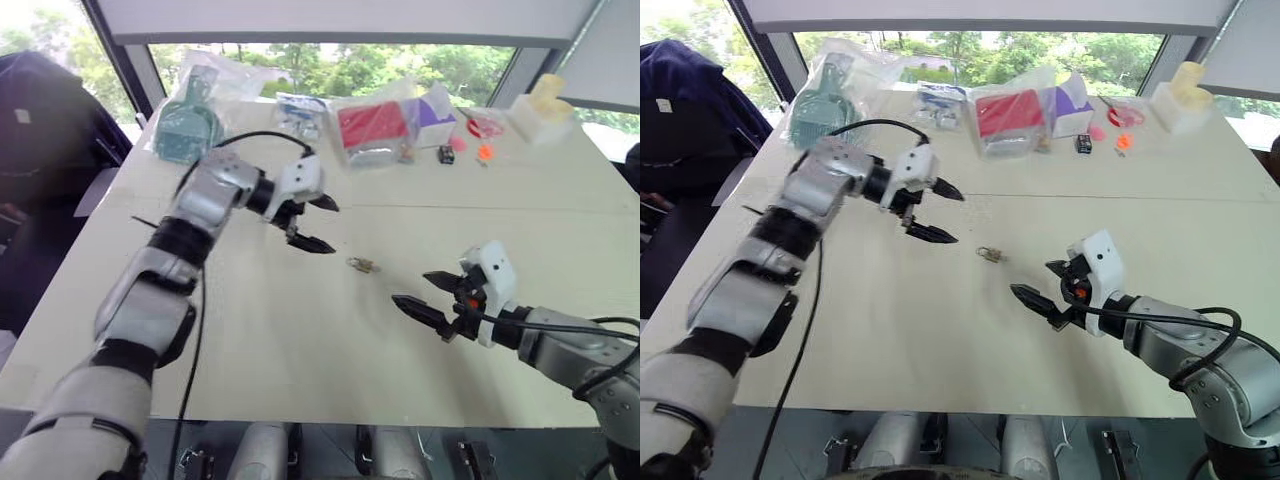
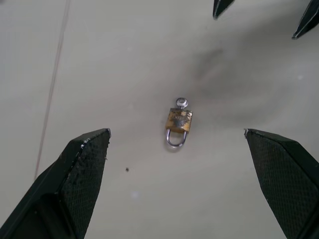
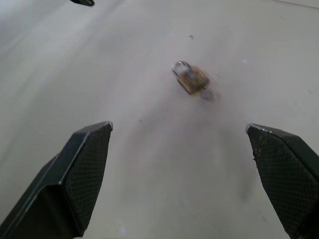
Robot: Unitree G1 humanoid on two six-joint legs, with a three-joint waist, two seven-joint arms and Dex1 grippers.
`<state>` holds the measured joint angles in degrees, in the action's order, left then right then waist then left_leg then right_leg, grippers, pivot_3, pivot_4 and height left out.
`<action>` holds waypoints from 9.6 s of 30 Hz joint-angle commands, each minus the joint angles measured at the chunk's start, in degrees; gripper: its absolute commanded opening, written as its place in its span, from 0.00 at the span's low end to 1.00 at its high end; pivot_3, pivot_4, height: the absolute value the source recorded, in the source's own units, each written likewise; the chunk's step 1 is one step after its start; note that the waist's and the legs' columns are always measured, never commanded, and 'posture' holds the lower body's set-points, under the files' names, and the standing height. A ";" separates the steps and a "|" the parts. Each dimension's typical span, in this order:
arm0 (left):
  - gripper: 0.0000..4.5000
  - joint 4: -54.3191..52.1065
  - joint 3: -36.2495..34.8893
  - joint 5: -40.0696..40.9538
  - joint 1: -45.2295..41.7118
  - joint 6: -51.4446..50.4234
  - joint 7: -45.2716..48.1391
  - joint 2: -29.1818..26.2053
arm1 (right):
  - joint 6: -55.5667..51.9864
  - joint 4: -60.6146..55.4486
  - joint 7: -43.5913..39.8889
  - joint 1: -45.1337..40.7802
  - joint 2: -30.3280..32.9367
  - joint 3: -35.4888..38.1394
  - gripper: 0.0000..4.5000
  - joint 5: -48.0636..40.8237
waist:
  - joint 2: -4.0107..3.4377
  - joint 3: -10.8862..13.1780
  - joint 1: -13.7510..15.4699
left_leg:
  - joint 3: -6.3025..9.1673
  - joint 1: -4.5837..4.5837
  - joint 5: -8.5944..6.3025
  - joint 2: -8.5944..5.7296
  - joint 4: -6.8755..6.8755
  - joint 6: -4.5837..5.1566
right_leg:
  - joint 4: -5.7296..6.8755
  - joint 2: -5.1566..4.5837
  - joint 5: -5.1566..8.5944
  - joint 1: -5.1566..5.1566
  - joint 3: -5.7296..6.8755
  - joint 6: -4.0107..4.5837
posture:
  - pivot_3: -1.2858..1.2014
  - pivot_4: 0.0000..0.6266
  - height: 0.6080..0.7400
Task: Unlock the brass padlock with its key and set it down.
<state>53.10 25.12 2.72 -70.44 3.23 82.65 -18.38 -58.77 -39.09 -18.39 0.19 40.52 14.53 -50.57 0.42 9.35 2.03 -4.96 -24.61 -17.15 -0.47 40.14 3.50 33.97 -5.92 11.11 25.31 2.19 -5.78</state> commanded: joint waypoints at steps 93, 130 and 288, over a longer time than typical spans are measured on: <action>0.15 -47.75 -11.09 -3.70 22.94 4.32 -25.82 0.18 | 13.29 10.68 21.98 -18.35 -8.63 -1.61 0.99 -30.59 | 0.06 -0.15 -1.31 | 0.21 0.24 0.11 0.13 0.04 -0.16 | 0.27 0.09 -0.11 -0.22 0.08 -0.27 | 0.52 0.24 1.00; 0.15 -44.71 -9.87 -16.13 22.33 26.83 -43.13 -1.60 | 17.14 13.96 38.35 -19.31 -18.70 -3.40 0.02 -37.59 | 0.05 -0.16 -1.34 | 0.19 0.26 0.12 0.14 0.03 -0.19 | 0.28 0.09 -0.12 -0.22 0.08 -0.28 | 0.52 0.24 1.00; 1.00 -70.88 -22.91 27.85 42.21 -48.68 -24.01 -19.60 | 3.70 42.52 -16.36 -31.58 11.09 -24.08 1.00 12.74 | -0.08 -0.13 -1.11 | 0.23 0.47 0.21 0.12 -0.04 -0.36 | 0.14 0.10 -0.11 -0.41 0.05 -0.27 | 0.52 0.24 1.00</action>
<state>-16.01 4.26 28.82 -28.33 -44.95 59.13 -37.63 -56.82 5.30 -33.53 -32.52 48.74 -10.54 -41.89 0.35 9.22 0.92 -4.72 -24.18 -16.94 -0.40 40.10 3.14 34.09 -5.87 11.00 24.93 2.25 -6.05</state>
